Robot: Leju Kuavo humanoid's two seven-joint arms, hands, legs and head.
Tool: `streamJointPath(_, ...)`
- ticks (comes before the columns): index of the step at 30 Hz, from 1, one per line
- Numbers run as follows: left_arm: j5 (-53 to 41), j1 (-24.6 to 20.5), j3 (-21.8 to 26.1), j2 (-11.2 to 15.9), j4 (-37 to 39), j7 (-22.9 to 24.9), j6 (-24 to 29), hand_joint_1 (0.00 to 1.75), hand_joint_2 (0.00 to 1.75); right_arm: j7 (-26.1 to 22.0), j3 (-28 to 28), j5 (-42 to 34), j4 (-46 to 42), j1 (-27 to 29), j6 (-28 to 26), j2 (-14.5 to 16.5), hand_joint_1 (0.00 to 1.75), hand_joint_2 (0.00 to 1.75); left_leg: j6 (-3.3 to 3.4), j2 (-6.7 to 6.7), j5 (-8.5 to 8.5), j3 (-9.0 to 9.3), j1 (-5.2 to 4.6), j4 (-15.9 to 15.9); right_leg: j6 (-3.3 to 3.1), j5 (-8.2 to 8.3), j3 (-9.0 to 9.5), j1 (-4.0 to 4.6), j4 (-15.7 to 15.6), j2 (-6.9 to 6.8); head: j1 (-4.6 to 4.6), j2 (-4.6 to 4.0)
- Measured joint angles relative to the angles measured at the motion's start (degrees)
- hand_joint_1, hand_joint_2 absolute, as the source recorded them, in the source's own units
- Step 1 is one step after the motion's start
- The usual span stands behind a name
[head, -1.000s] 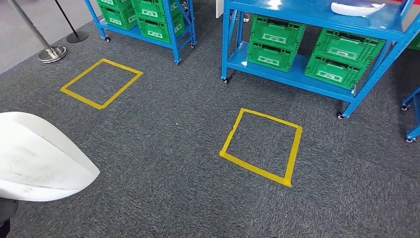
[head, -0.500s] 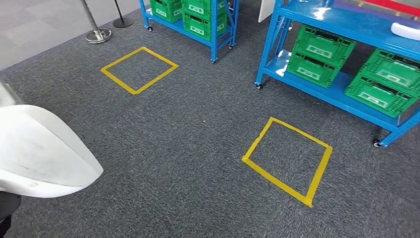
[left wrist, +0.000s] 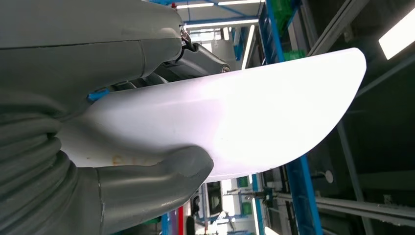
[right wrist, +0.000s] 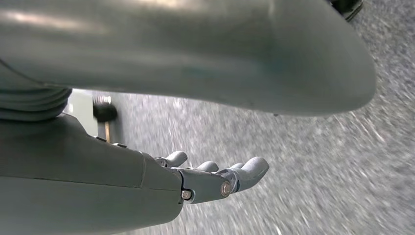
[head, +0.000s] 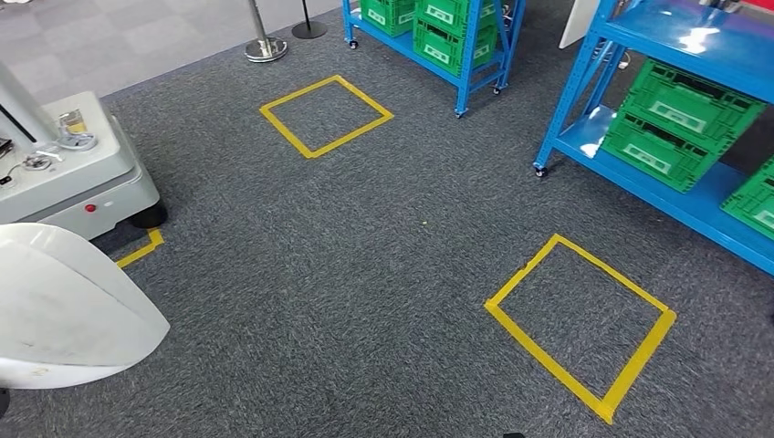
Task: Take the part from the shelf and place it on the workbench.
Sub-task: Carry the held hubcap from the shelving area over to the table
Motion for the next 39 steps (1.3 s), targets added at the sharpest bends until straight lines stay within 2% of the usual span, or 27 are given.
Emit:
streamJointPath(2,1.0,-0.2,-0.1,1.1,0.3,-1.4,0.1,1.75,1.75,0.1,0.5,1.0,0.0,-0.2,0.0,-0.6,0.00,0.00,0.62,2.52,2.11,3.38,-0.29,-6.3,0.49,-0.27,0.25,0.24,0.1,-1.28,0.09,0.00)
streamJointPath(3,2.3,-0.2,-0.1,2.1,0.4,-2.1,0.3,1.75,1.75,0.4,0.8,1.4,0.0,-0.2,0.1,-0.9,0.00,0.00,0.95,3.15,2.33,3.85,-0.48,-7.5,0.79,-0.36,0.39,0.30,0.2,-1.83,0.12,0.00)
streamJointPath(5,6.0,-0.2,-0.2,5.1,1.1,-2.6,0.2,1.75,1.75,1.4,1.4,2.1,0.0,-0.3,0.5,-1.4,0.00,0.00,1.53,1.94,2.56,3.70,-0.64,-7.7,1.44,-0.48,0.77,0.24,-0.1,-2.93,0.17,0.00)
streamJointPath(6,8.1,-0.2,-0.3,6.6,1.7,-2.5,-0.2,1.75,1.75,2.0,1.7,2.3,0.0,-0.4,0.8,-1.7,0.00,0.00,1.82,1.22,2.80,3.81,-0.54,-7.9,1.84,-0.72,0.93,0.12,0.1,-2.35,0.19,0.00)
streamJointPath(8,11.2,-1.6,-1.2,8.8,3.5,-1.7,-1.1,1.75,1.75,2.8,2.1,2.1,0.0,-0.3,1.2,-1.9,0.00,0.00,2.46,-0.29,3.39,4.03,-0.20,-8.5,2.45,-2.65,-0.02,-0.09,2.8,1.12,0.31,0.00)
streamJointPath(9,11.7,-2.7,-2.0,9.3,4.7,-1.5,-1.3,1.75,1.75,3.0,2.1,1.9,0.0,-0.2,1.3,-2.0,0.00,0.00,2.67,-1.06,3.60,3.91,-0.12,-8.5,2.57,-4.32,-1.46,-0.20,5.9,3.36,0.42,0.00)
streamJointPath(10,11.5,-3.8,-3.0,9.6,5.8,-1.3,-1.2,1.75,1.75,3.3,2.1,1.6,0.0,0.0,1.4,-2.0,0.00,0.00,2.85,-1.91,3.72,3.73,-0.12,-8.5,2.58,-6.09,-3.39,-0.22,9.7,4.60,0.49,0.00)
streamJointPath(12,9.9,-5.7,-5.0,9.6,7.6,-1.3,-0.6,1.75,1.75,4.0,2.1,1.2,0.0,0.3,1.2,-2.0,0.00,0.00,2.96,-3.70,3.82,3.42,-0.18,-8.3,2.55,-7.51,-6.56,-0.20,15.2,5.32,0.56,0.00)
streamJointPath(13,9.1,-6.5,-5.8,9.5,8.2,-1.1,-0.1,1.75,1.75,4.4,2.1,1.0,0.1,0.4,1.0,-2.0,0.00,0.00,2.95,-4.59,3.82,3.32,-0.19,-8.1,2.50,-6.56,-6.86,-0.22,15.2,5.42,0.56,0.00)
streamJointPath(14,8.5,-7.3,-6.7,9.5,8.6,-1.0,0.4,1.75,1.75,4.8,2.1,0.9,0.1,0.5,0.8,-2.1,0.00,0.00,2.89,-5.46,3.81,3.26,-0.18,-7.9,2.41,-4.64,-6.09,-0.26,12.9,5.64,0.56,0.00)
streamJointPath(15,8.0,-8.0,-7.3,9.4,8.9,-0.8,0.8,1.75,1.75,5.0,2.1,0.9,0.1,0.6,0.7,-2.1,0.00,0.00,2.76,-6.26,3.77,3.22,-0.13,-7.7,2.30,-2.31,-4.49,-0.35,9.0,6.40,0.57,0.00)
streamJointPath(17,7.2,-9.0,-8.1,9.1,9.3,-0.8,1.5,1.75,1.75,5.2,2.1,1.0,0.1,0.6,0.7,-2.1,0.00,0.00,2.12,-7.60,3.71,2.96,-0.12,-7.4,2.17,0.47,-1.78,-0.36,2.5,8.42,0.57,0.00)
streamJointPath(18,6.9,-9.3,-8.3,9.1,9.3,-0.9,1.7,1.75,1.75,5.1,2.1,1.2,0.1,0.5,0.7,-2.2,0.00,0.00,1.72,-8.13,3.76,2.77,-0.10,-7.4,2.05,0.90,-1.19,-0.28,1.0,9.04,0.58,0.00)
streamJointPath(20,6.5,-9.5,-8.5,9.1,9.4,-1.3,1.9,1.75,1.75,4.3,2.2,1.8,0.1,0.4,0.8,-2.2,0.00,0.00,0.91,-9.19,4.06,2.35,0.02,-7.7,1.54,1.00,-1.12,-0.13,0.5,8.31,0.60,0.00)
streamJointPath(21,6.5,-9.6,-8.6,9.2,9.4,-1.5,1.9,1.75,1.75,3.5,2.3,2.1,0.1,0.4,0.9,-2.3,0.00,0.00,0.65,-8.91,4.11,2.17,0.07,-7.7,1.12,1.20,-1.04,-0.12,0.2,7.62,0.58,0.00)
streamJointPath(22,6.6,-9.7,-8.6,9.3,9.4,-1.6,1.8,1.75,1.75,2.7,2.4,2.3,0.1,0.3,1.1,-2.3,0.00,0.00,0.43,-7.71,3.69,1.78,0.06,-7.2,0.66,1.39,-0.93,-0.17,-0.2,6.90,0.53,0.00)
streamJointPath(23,6.6,-9.9,-8.7,9.4,9.5,-1.7,1.7,1.75,1.75,1.9,2.6,2.5,0.1,0.3,1.2,-2.3,0.00,0.00,0.23,-6.00,2.63,0.98,0.01,-5.6,0.25,1.58,-0.84,-0.24,-0.5,6.12,0.45,0.00)
streamJointPath(25,6.5,-10.4,-8.9,9.6,9.8,-1.8,1.7,1.75,1.75,0.6,2.9,2.8,0.1,0.3,1.4,-2.5,0.00,0.00,-0.15,-2.65,-1.09,-1.97,0.00,0.9,-0.22,1.64,-0.82,-0.17,-0.7,4.55,0.32,0.00)
streamJointPath(27,6.0,-10.8,-9.2,9.6,10.3,-2.0,1.9,1.75,1.75,-0.3,3.0,2.8,0.1,0.2,1.5,-2.6,0.00,0.00,-0.54,-1.91,-3.66,-4.85,0.17,7.4,-0.31,1.55,-0.87,-0.10,-0.7,2.87,0.31,0.00)
streamJointPath(28,5.7,-11.0,-9.3,9.5,10.6,-2.2,2.0,1.75,1.75,-0.7,3.0,2.8,0.1,0.2,1.5,-2.6,0.00,0.00,-0.66,-1.75,-3.39,-4.98,0.27,8.0,-0.27,1.50,-0.85,-0.09,-0.7,2.02,0.31,0.00)
streamJointPath(29,5.4,-11.3,-9.5,9.5,10.9,-2.4,2.2,1.75,1.75,-1.0,3.1,2.7,0.1,0.1,1.6,-2.7,0.00,0.00,-0.74,-1.42,-2.15,-3.98,0.36,6.3,-0.17,1.42,-0.81,-0.10,-0.7,1.20,0.30,0.00)
streamJointPath(31,4.8,-12.2,-9.8,9.4,11.3,-2.9,2.6,1.75,1.75,-1.3,3.1,2.5,0.1,-0.2,1.6,-2.7,0.00,0.00,-0.73,0.68,1.30,0.19,0.41,-1.4,0.27,1.13,-0.65,-0.05,-0.4,-0.32,0.30,0.00)
streamJointPath(33,4.2,-13.5,-10.2,9.5,11.6,-3.4,3.0,1.75,1.75,-1.3,3.1,2.2,0.1,-0.3,1.3,-2.9,0.00,0.00,-0.01,2.22,3.09,2.98,0.23,-6.7,0.98,0.70,-0.50,0.17,-0.1,-1.51,0.35,0.00)
streamJointPath(34,4.1,-14.1,-10.4,9.5,11.8,-3.6,3.2,1.75,1.75,-1.0,3.1,2.0,0.1,-0.4,1.1,-2.9,0.00,0.00,0.51,2.15,3.17,3.18,0.06,-7.2,1.34,0.58,-0.41,0.26,0.0,-2.07,0.37,0.00)
streamJointPath(36,4.0,-15.6,-10.8,9.8,12.1,-3.5,3.8,1.75,1.75,-0.5,3.1,1.7,0.1,-0.6,0.8,-3.0,0.00,0.00,1.44,0.58,3.46,2.95,-0.04,-7.2,2.04,0.46,-0.18,0.10,0.1,-2.87,0.38,0.00)
streamJointPath(37,4.2,-16.5,-10.8,10.0,12.2,-3.2,4.2,1.75,1.75,-0.4,3.1,1.6,0.1,-0.7,0.8,-3.0,0.00,0.00,1.81,-0.08,3.61,2.84,-0.01,-7.3,2.40,0.07,-0.27,-0.12,0.5,-1.88,0.40,0.00)
streamJointPath(39,5.1,-18.4,-11.0,10.4,12.3,-2.5,5.0,1.75,1.75,0.1,3.1,1.5,0.1,-0.7,0.7,-3.0,0.00,0.00,2.46,-1.40,3.90,2.76,0.15,-7.5,2.90,-2.43,-2.07,-0.46,4.6,2.02,0.54,0.00)
